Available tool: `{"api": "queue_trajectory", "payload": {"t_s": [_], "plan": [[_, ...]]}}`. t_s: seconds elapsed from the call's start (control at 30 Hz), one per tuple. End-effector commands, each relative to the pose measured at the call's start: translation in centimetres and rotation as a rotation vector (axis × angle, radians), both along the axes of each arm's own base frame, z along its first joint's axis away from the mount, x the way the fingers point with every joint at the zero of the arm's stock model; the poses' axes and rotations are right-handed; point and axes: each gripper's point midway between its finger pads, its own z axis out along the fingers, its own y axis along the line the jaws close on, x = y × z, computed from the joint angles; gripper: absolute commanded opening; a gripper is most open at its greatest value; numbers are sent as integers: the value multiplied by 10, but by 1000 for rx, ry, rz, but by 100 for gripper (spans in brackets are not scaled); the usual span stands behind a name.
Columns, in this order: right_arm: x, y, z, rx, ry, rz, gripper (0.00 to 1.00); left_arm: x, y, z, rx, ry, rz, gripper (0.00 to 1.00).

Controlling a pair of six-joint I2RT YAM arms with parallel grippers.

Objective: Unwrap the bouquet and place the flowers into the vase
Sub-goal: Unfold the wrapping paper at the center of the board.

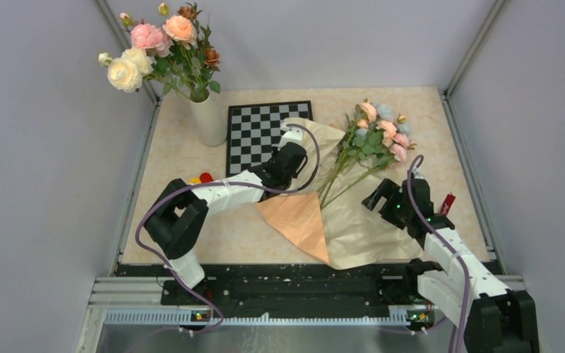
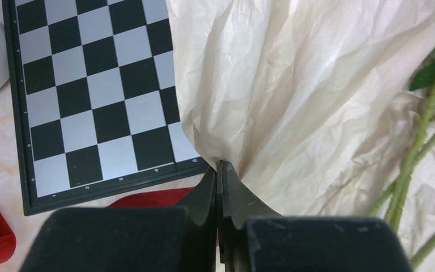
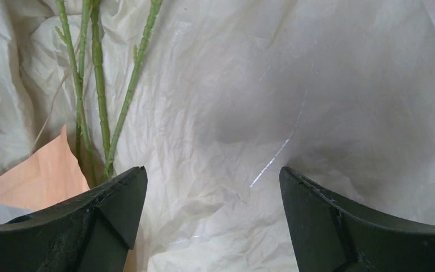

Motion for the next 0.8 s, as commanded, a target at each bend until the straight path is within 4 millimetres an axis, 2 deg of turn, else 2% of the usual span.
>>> {"api": "queue_trajectory", "payload": {"t_s": [0.0,0.13,0.4,0.77], "plan": [[8,-2,-1,11,-22,-28,89,12,10,8,-50,-10,31,0],[5,-9,-10,-20,0,-56,89,19,18,6,-49,-6,65,0],[-4,-23,-29,-70,44,-113,89,16,42,-8,-26,28,169,0],[-9,-30,-39,-98,63,-141,89,8,87,-27,-12,62,286,0]]}}
